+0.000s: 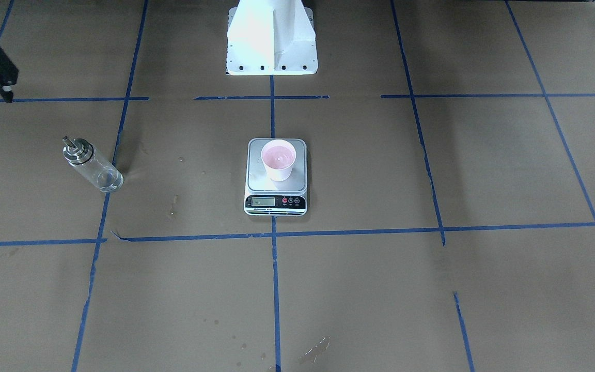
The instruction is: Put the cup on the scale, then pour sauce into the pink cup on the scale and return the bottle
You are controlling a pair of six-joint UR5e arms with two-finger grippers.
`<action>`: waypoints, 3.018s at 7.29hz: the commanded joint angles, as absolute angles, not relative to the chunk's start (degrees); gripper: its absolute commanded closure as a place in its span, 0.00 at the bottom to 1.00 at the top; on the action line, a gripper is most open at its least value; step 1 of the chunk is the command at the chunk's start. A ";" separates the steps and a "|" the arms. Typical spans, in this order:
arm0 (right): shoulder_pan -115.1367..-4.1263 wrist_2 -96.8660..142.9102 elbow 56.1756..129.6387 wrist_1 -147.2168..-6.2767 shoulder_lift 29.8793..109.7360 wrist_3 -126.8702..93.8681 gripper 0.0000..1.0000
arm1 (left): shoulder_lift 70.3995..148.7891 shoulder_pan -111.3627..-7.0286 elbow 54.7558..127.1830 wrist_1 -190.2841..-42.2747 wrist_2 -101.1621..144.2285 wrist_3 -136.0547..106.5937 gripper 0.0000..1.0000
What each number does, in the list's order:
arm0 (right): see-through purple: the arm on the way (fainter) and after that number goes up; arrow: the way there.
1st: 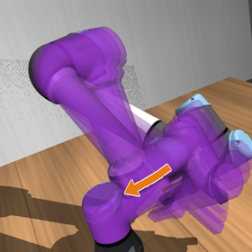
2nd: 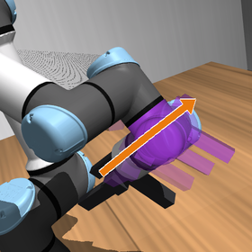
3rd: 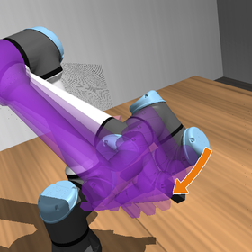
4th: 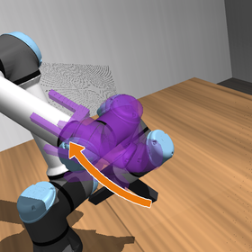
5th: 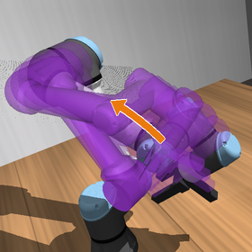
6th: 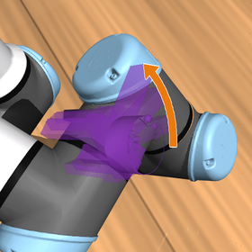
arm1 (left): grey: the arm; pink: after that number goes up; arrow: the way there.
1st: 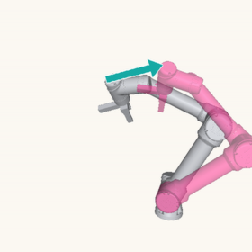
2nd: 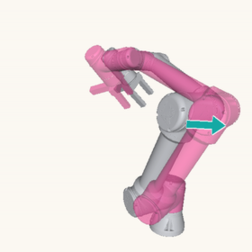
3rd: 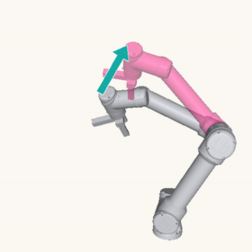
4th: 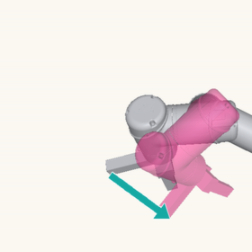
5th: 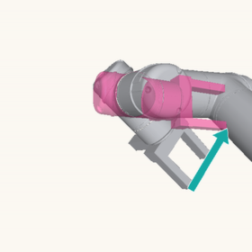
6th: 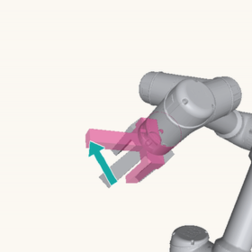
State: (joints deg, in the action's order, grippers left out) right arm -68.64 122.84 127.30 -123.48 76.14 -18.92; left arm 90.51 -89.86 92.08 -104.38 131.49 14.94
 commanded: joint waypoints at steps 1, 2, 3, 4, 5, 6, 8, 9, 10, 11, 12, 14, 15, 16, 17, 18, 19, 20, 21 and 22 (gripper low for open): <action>-80.63 132.93 117.21 -122.00 78.38 -0.09 0.00 | 90.61 -89.82 92.20 -104.41 131.57 14.94 0.00; -85.29 137.85 112.11 -117.99 82.05 6.00 0.00 | 90.70 -89.82 92.02 -104.41 131.57 15.03 0.00; -88.04 139.38 107.80 -110.81 86.27 9.46 0.00 | 90.62 -89.82 92.02 -104.41 131.57 15.12 0.00; -88.33 138.70 105.75 -103.96 88.92 9.23 0.00 | 90.35 -89.82 92.02 -104.41 131.66 15.20 0.00; -88.33 137.30 103.38 -102.84 89.47 9.32 0.00 | 90.18 -89.91 91.76 -104.33 131.57 15.47 0.00; -88.33 136.50 99.62 -102.75 89.12 9.49 0.00 | 90.00 -89.91 90.71 -104.33 131.57 15.64 0.00; -88.33 136.32 96.78 -100.22 90.26 9.32 0.00 | 89.65 -89.91 88.78 -103.89 131.22 15.56 0.00; -88.33 136.23 95.20 -96.37 90.79 9.06 0.00 | 89.56 -89.91 87.38 -103.71 131.31 15.56 0.00; -88.33 135.80 93.10 -92.06 90.79 8.79 0.00 | 89.56 -89.91 86.41 -103.62 131.40 15.56 0.00; -88.33 135.44 89.86 -86.28 90.70 7.57 0.00 | 89.56 -89.91 86.40 -103.10 131.48 15.56 0.00; -88.16 133.26 88.43 -81.26 90.70 1.90 0.00 | 89.65 -89.91 86.66 -101.62 131.48 15.56 0.00; -87.36 132.36 87.98 -80.07 90.70 -4.04 0.00 | 89.82 -89.91 87.01 -100.64 131.40 15.12 0.00; -87.36 132.80 88.59 -80.07 90.53 -5.61 0.00 | 90.61 -90.00 87.62 -97.50 131.40 15.12 0.00; -87.36 136.11 90.07 -80.33 90.09 -8.76 0.00 | 90.62 -90.00 89.02 -95.47 131.40 15.12 0.00; -87.45 137.10 91.83 -80.94 90.78 -9.05 0.00 | 90.53 -90.00 89.73 -94.23 131.48 15.12 0.00; -87.63 137.11 93.59 -83.82 90.88 -8.97 0.00 | 90.61 -90.00 89.82 -93.78 131.48 15.12 0.00; -87.63 137.11 98.56 -91.77 90.88 -8.09 0.00 | 90.53 -90.09 89.82 -93.78 131.48 15.12 0.00; -87.71 137.11 101.22 -96.02 92.01 -4.61 0.00 | 90.53 -90.00 89.74 -93.78 131.40 15.12 0.00; -87.63 137.02 100.29 -96.06 93.41 2.04 0.00 | 90.53 -90.00 89.65 -93.78 131.48 15.12 0.00; -87.63 136.85 99.67 -95.80 94.12 2.54 0.00 | 90.44 -90.09 89.65 -93.87 131.48 15.20 0.00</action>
State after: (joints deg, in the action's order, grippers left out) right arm -87.64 137.01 99.92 -95.10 92.95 -0.55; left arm 90.51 -90.02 89.69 -93.81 131.46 15.13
